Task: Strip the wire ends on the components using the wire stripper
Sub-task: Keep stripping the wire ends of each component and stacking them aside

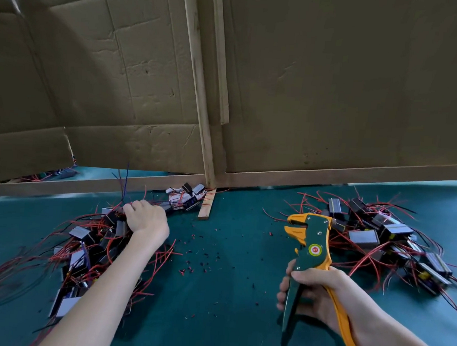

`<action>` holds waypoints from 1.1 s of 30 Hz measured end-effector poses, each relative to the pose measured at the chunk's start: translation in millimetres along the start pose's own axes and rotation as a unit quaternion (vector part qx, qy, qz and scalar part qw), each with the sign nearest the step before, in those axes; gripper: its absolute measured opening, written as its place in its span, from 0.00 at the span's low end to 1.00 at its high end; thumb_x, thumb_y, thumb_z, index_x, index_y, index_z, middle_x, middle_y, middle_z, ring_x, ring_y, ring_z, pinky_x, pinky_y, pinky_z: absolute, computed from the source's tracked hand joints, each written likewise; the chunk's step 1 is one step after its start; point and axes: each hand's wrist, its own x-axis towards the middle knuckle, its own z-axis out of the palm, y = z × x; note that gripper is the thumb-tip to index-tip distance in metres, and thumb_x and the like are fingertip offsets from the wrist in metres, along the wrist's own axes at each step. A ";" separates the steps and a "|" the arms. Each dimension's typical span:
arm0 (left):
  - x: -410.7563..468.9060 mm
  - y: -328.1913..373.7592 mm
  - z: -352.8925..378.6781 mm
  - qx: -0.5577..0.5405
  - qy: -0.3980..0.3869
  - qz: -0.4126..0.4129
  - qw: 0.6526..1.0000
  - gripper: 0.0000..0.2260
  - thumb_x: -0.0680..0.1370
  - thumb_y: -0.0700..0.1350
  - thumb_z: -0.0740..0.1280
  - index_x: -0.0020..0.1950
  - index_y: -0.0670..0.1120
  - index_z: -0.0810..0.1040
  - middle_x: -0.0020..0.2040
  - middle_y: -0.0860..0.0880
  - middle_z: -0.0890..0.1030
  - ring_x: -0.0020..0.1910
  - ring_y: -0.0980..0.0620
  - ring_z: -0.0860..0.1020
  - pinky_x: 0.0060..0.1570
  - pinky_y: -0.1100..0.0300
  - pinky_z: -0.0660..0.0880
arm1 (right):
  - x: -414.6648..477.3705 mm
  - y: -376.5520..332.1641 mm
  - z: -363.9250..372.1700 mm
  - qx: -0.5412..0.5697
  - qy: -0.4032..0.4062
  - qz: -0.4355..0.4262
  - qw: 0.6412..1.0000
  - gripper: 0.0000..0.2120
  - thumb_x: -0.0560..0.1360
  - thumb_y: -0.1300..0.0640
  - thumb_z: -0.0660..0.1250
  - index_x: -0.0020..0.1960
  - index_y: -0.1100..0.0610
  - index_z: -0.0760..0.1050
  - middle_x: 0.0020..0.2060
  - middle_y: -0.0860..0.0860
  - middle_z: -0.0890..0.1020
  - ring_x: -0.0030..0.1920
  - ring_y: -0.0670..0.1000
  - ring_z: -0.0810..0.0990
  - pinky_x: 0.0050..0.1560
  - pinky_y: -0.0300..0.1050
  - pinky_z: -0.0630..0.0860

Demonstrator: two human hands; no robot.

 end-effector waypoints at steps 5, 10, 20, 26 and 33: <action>-4.7 -1.9 -7.1 -0.088 0.053 0.035 0.994 0.12 0.76 0.40 0.64 0.60 0.47 0.72 0.52 0.46 0.80 0.55 0.44 0.76 0.58 0.52 0.63 | -0.4 -0.3 2.5 -0.006 0.000 0.001 1.000 0.14 0.56 0.63 0.76 0.40 0.63 0.82 0.39 0.66 0.80 0.39 0.65 0.82 0.43 0.59 0.81; -13.4 -8.6 -37.5 -0.368 0.084 0.044 0.925 0.14 0.75 0.36 0.67 0.59 0.45 0.71 0.54 0.41 0.79 0.50 0.41 0.78 0.53 0.49 0.75 | 1.5 -1.2 0.3 0.009 0.013 -0.013 1.000 0.15 0.53 0.62 0.78 0.39 0.62 0.83 0.38 0.66 0.81 0.39 0.66 0.82 0.42 0.59 0.81; -62.4 5.1 -80.5 -0.616 0.169 0.269 0.721 0.20 0.70 0.39 0.75 0.57 0.52 0.72 0.43 0.55 0.78 0.42 0.63 0.77 0.40 0.74 0.72 | -0.8 -5.4 2.0 0.031 0.034 -0.030 0.998 0.11 0.58 0.65 0.73 0.40 0.64 0.82 0.37 0.65 0.80 0.37 0.65 0.82 0.40 0.59 0.81; -72.3 50.5 -40.0 -0.538 0.099 0.385 0.743 0.24 0.68 0.36 0.77 0.60 0.48 0.74 0.49 0.51 0.75 0.49 0.51 0.77 0.52 0.72 0.70 | -9.2 -11.2 7.3 0.033 0.034 -0.051 0.998 0.13 0.62 0.68 0.69 0.46 0.67 0.77 0.37 0.65 0.80 0.36 0.64 0.82 0.38 0.58 0.81; -67.5 53.3 -23.6 -0.541 -0.146 0.392 0.729 0.15 0.70 0.40 0.76 0.51 0.48 0.74 0.46 0.49 0.81 0.47 0.51 0.81 0.54 0.57 0.77 | -10.5 -13.4 6.9 0.031 0.052 -0.061 0.996 0.13 0.64 0.65 0.67 0.49 0.67 0.75 0.37 0.65 0.80 0.37 0.63 0.82 0.39 0.58 0.82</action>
